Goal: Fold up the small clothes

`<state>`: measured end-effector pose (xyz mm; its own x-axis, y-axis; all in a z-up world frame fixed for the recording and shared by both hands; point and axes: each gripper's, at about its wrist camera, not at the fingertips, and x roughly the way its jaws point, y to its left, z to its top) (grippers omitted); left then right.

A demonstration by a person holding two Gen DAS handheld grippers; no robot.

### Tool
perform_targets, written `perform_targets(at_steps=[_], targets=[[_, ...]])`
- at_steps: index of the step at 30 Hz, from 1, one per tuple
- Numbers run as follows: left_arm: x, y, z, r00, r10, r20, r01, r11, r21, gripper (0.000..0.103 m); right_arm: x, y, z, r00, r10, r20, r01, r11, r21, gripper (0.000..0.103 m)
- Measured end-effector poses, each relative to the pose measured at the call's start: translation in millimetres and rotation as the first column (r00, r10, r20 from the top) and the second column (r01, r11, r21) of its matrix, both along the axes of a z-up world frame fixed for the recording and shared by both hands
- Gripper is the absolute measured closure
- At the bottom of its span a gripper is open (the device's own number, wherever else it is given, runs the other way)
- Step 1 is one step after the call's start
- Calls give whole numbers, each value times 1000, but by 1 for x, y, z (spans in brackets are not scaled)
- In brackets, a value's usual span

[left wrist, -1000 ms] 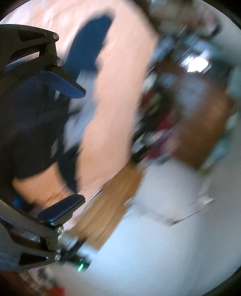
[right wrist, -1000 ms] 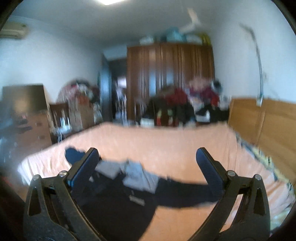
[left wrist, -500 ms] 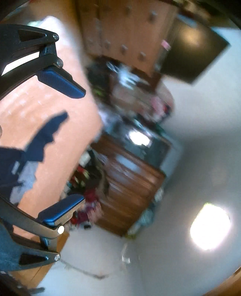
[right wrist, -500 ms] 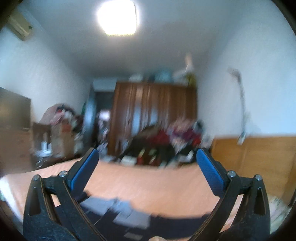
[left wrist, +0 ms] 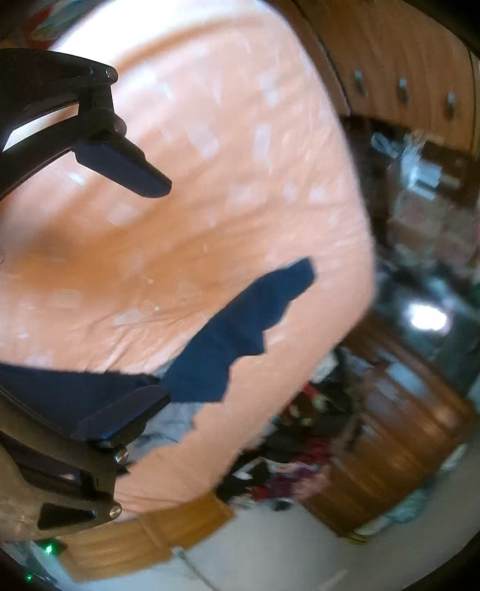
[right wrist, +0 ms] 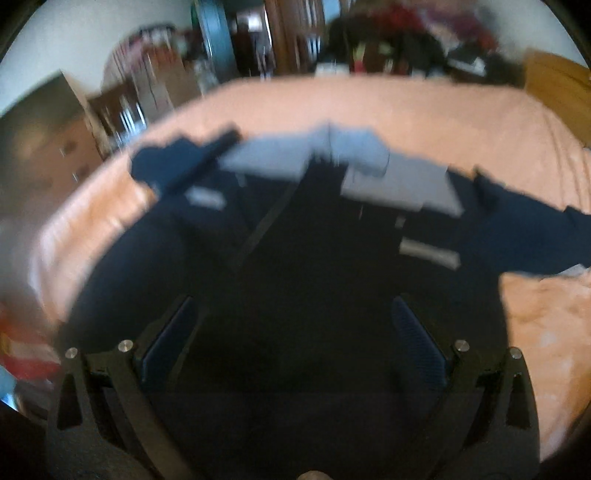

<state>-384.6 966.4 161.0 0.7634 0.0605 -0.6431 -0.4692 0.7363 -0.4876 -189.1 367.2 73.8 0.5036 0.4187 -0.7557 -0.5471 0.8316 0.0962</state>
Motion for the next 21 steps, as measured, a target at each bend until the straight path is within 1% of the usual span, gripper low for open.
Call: perform_targets(at_steps=[1,2,3,4,5,6,7,9,11,14,15,18,20,21], targets=[[18,0,-2,999,-21,-28,21,1000,11,4,10,0,-19,1000,-11,-25,10,1000,-20,0],[31,2,-3,998,-34,-46,35,999,16,6,21,0,-30,998,-27,-50,26,999,-30,0],[58,5,-13,996,-53,-73,55,998,19,13,34,-1,-43,996,-46,-79,43,999,-34,0],[84,11,-25,993,-70,-93,72,997,11,25,31,-5,-52,994,-56,-96,54,998,-23,0],[97,15,-25,991,-77,-106,78,997,2,30,33,-5,-57,993,-60,-102,60,998,-7,0],[115,20,-30,989,-77,-129,78,997,3,39,36,-8,-58,994,-57,-93,58,998,9,0],[127,24,-32,987,-70,-147,73,997,10,44,33,-7,-62,995,-48,-83,50,999,13,0],[157,40,-45,984,-48,-170,51,999,11,44,32,-6,-64,997,-31,-74,33,999,21,0],[178,54,-56,984,-29,-178,29,1000,-4,44,33,-9,-67,997,-19,-75,22,999,43,0],[204,76,-81,978,11,-207,-18,999,-30,45,31,-7,-76,998,-16,-68,20,998,59,0],[211,82,-89,979,26,-202,-34,999,-36,45,30,-9,-75,998,-15,-62,19,998,61,0],[224,92,-95,987,58,-149,-63,997,-34,46,31,-7,-81,999,-12,-46,15,997,70,0],[231,97,-94,989,70,-129,-76,996,-38,59,32,-7,-83,999,-11,-43,14,997,75,0],[236,99,-95,988,76,-132,-80,996,-30,77,32,-6,-83,999,-10,-43,14,997,77,0]])
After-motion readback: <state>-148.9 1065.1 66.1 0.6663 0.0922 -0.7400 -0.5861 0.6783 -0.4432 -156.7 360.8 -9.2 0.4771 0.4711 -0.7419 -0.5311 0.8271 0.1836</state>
